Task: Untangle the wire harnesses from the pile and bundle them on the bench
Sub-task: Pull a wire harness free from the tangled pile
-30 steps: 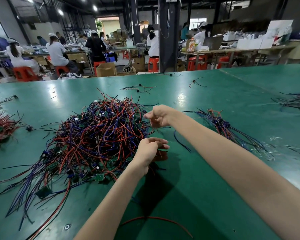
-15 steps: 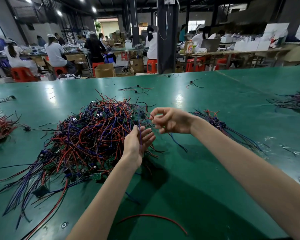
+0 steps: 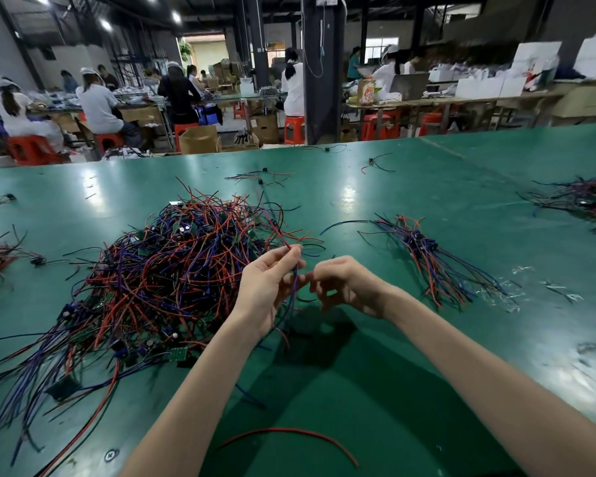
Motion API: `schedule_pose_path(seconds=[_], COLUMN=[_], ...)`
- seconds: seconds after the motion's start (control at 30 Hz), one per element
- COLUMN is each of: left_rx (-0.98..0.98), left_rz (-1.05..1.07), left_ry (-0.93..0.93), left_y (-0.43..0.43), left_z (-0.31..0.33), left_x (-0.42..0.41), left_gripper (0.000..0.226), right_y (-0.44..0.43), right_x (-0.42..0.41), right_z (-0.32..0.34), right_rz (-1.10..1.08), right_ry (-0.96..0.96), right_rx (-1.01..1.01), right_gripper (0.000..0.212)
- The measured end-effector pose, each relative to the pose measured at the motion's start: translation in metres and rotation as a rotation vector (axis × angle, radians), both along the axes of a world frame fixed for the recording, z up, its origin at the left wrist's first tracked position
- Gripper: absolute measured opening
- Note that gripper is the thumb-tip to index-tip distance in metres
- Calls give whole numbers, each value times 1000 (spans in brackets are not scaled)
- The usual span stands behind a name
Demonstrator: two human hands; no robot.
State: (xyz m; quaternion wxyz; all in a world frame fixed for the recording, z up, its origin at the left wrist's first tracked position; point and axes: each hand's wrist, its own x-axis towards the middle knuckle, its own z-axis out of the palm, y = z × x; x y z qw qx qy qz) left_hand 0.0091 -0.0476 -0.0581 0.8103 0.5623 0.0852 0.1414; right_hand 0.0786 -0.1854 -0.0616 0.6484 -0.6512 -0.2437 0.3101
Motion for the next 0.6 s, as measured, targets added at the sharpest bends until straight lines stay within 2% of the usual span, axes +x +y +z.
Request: schedule_pose_path(seconds=[0.1, 0.27, 0.47, 0.6], left_rx=[168, 319, 311, 408], left_rz=[-19, -54, -99, -80], left_ry=[29, 75, 71, 80], left_y=[-3, -6, -7, -9], left_z=[-5, -13, -15, -18], left_x=[-1, -1, -2, -1], left_gripper=[21, 28, 24, 15], right_y=[3, 7, 4, 6], right_x=[-2, -4, -3, -2], right_z=[2, -3, -3, -4], right_rz=[-89, -216, -284, -355], right_ry=[58, -29, -4, 8], right_rx=[123, 39, 69, 63], right_gripper=[20, 10, 10, 15])
